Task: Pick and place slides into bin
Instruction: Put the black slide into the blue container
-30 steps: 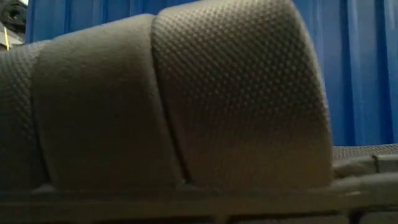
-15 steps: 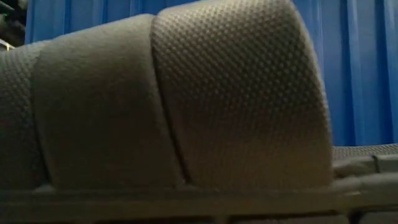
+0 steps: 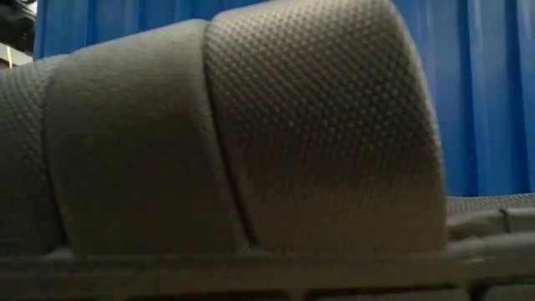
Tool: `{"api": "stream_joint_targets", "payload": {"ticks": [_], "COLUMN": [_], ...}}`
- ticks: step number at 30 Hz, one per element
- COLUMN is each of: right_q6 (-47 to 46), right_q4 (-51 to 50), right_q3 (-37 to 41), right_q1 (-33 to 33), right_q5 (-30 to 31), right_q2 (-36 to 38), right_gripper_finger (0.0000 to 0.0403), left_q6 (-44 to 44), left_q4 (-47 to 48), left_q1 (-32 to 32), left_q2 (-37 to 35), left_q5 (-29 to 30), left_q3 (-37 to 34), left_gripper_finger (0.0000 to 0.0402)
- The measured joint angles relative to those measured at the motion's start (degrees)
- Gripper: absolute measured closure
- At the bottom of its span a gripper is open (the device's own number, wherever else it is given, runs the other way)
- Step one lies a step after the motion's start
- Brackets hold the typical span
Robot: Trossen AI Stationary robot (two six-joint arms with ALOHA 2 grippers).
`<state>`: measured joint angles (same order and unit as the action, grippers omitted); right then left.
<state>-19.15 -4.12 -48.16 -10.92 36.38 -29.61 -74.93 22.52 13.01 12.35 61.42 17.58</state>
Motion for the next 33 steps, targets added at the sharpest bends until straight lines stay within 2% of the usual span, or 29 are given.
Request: {"api": "stream_joint_targets", "payload": {"ticks": [7,12,15,19,26,33], "right_q6": [0.0,0.0,-0.1,0.0,-0.2,-0.2], "right_q4": [0.0,0.0,0.0,0.0,0.0,0.0], "right_q3": [0.0,0.0,0.0,0.0,0.0,0.0], "right_q1": [0.0,0.0,0.0,0.0,0.0,0.0], "right_q5": [0.0,0.0,0.0,0.0,0.0,0.0], "right_q2": [0.0,0.0,0.0,0.0,0.0,0.0], "right_gripper_finger": [0.0402,0.0402,0.0402,0.0402,0.0402,0.0402], "left_q6": [3.8,6.4,9.3,17.0,29.8,29.9], "left_q4": [3.5,5.6,6.2,2.4,-9.7,-12.1], "left_q1": [1.7,1.7,1.7,1.7,1.7,1.6], "left_q2": [-9.3,-12.1,-12.0,-12.0,-12.0,-10.5], "left_q5": [-3.0,-3.4,-5.9,-9.1,-13.0,-14.0], "left_q3": [1.4,3.5,5.6,9.3,14.3,15.9], "left_gripper_finger": [0.0401,0.0401,0.0401,0.0401,0.0401,0.0401]}}
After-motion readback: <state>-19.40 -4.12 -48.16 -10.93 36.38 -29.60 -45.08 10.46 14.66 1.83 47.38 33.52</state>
